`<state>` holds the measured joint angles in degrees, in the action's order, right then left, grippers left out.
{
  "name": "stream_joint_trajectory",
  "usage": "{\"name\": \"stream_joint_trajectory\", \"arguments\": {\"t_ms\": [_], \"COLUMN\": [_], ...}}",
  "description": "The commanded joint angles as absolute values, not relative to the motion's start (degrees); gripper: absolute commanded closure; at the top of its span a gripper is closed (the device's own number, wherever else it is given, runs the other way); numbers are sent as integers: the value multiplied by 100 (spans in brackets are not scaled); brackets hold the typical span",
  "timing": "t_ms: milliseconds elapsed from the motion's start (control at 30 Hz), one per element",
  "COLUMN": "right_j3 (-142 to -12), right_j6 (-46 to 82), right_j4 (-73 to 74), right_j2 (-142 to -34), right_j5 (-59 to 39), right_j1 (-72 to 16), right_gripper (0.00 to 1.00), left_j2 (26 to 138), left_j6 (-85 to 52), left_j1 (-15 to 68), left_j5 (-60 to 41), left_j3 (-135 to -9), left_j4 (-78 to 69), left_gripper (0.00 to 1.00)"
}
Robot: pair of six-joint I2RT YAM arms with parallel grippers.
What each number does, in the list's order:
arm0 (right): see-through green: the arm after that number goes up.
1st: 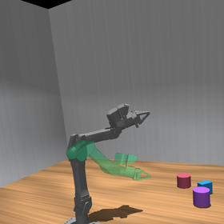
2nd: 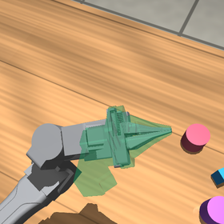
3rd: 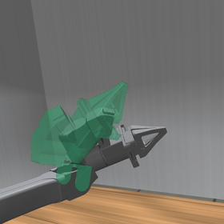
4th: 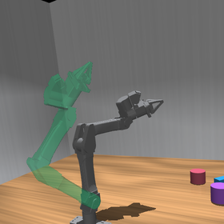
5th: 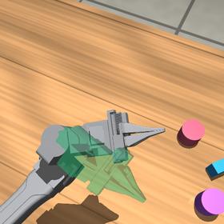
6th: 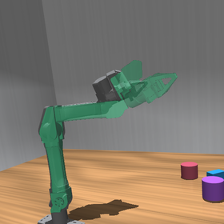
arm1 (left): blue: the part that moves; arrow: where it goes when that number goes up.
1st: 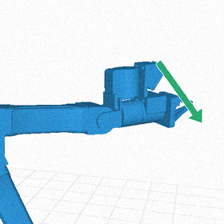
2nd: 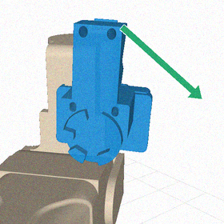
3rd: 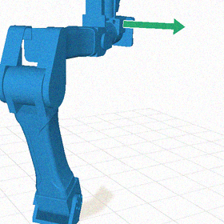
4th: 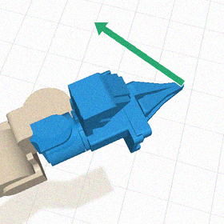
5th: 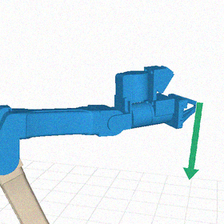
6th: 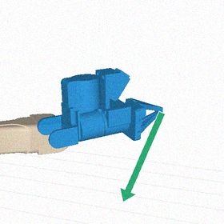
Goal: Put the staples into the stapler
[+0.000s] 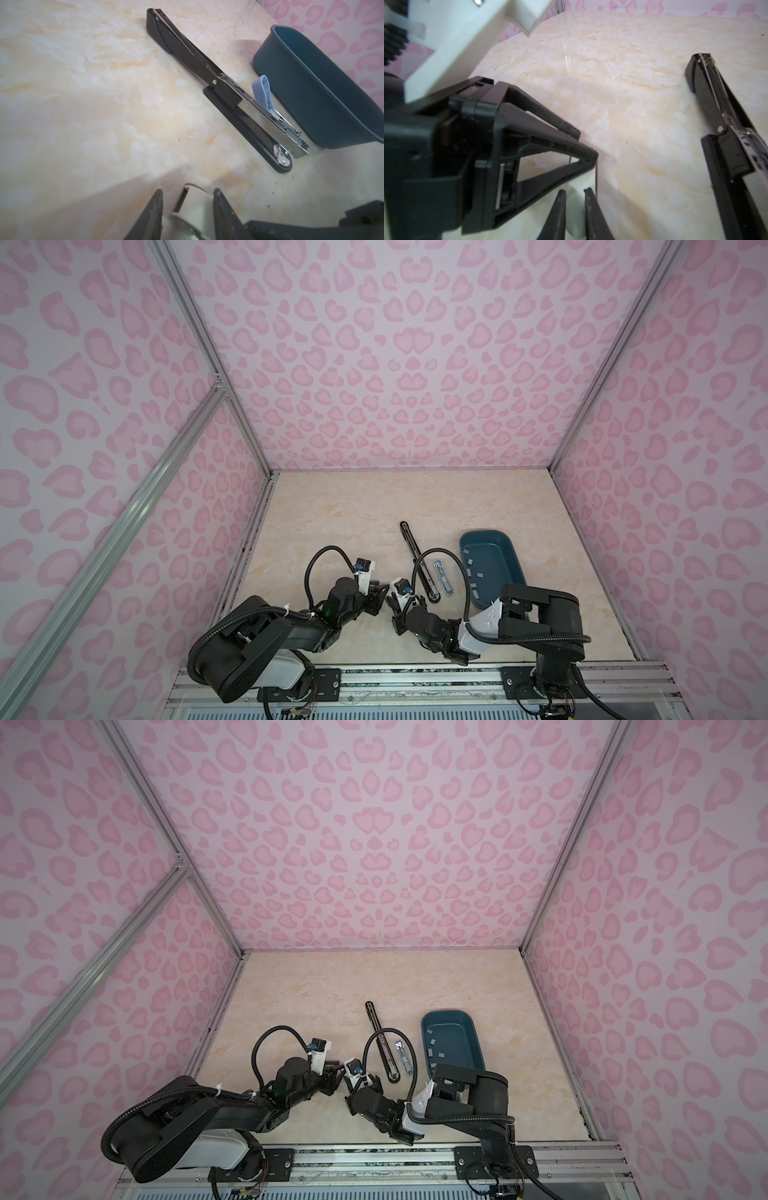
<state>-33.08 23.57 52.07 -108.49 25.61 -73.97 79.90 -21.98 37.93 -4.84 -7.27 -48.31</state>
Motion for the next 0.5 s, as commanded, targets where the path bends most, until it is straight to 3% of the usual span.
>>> {"name": "stream_joint_trajectory", "arguments": {"t_ms": [0,267,467], "right_j3": [-3191,-3068,-3247], "right_j6": [2567,2752,2522], "right_j4": [4051,4612,4276], "right_j2": [-11135,-11475,-10960], "right_j5": [2364,2276,2436], "right_j1": [-7439,-7441,-7443], "right_gripper": [82,82,76], "left_j2": [8024,7990,7842], "left_j6": [-2112,-2110,-2083], "left_j1": [3797,3792,3796], "left_j5": [-482,-481,-413], "left_j3": [-686,-683,-710], "left_j4": [-4544,-4540,-4414], "left_gripper": [59,60,60]}}
